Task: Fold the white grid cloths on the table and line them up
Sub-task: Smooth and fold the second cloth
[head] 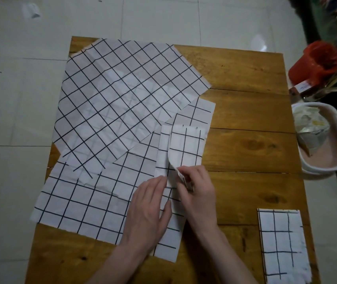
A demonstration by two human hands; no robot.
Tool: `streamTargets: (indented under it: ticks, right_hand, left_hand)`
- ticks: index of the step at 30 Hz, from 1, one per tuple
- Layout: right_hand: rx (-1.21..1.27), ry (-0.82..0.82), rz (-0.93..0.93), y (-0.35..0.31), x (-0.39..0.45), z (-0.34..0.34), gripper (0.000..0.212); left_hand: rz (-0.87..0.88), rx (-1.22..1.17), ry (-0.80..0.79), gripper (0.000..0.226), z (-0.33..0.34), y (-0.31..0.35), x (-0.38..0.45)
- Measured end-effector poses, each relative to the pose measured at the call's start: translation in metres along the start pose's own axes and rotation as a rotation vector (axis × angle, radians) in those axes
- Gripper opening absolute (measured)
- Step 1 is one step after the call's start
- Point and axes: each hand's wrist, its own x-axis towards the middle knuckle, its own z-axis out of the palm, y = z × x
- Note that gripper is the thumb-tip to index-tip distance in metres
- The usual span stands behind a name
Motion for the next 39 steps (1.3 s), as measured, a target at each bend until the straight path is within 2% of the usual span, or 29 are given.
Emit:
streamTargets:
  ticks: [8, 14, 17, 19, 22, 24, 28, 35, 39]
  right_hand:
    - [-0.216, -0.22, -0.158, 0.014, 0.0, 0.012, 0.025]
    - [-0.222, -0.297, -0.098, 0.015, 0.001, 0.01, 0.044]
    - [-0.234, -0.341, -0.094, 0.01, 0.002, 0.003, 0.053]
    - [-0.241, -0.375, -0.089, 0.008, 0.003, -0.002, 0.055]
    - [-0.221, -0.396, -0.043, 0.007, 0.007, -0.008, 0.055]
    - [-0.204, -0.42, -0.042, 0.007, 0.01, -0.012, 0.05]
    - [-0.32, -0.413, -0.166, 0.01, 0.025, -0.024, 0.042]
    - [-0.614, -0.432, -0.273, 0.035, 0.046, -0.036, 0.046]
    - [-0.722, -0.416, -0.227, 0.034, 0.034, -0.038, 0.05]
  left_hand:
    - [-0.084, -0.16, 0.01, 0.071, -0.008, 0.0, 0.002]
    - [-0.018, 0.042, 0.036, 0.045, -0.003, -0.002, 0.0]
    - [-0.062, 0.111, 0.042, 0.045, -0.003, -0.004, 0.001]
    - [-0.018, 0.126, 0.062, 0.044, -0.005, -0.004, 0.002]
    - [0.112, 0.135, 0.03, 0.049, -0.004, -0.005, 0.003]
    - [0.137, 0.155, -0.02, 0.051, -0.001, -0.007, 0.004]
    - [0.149, 0.273, -0.09, 0.052, 0.003, -0.011, 0.004]
    - [0.077, 0.39, -0.154, 0.061, -0.005, -0.019, 0.012]
    - [0.03, 0.422, -0.163, 0.064, -0.01, -0.024, 0.026]
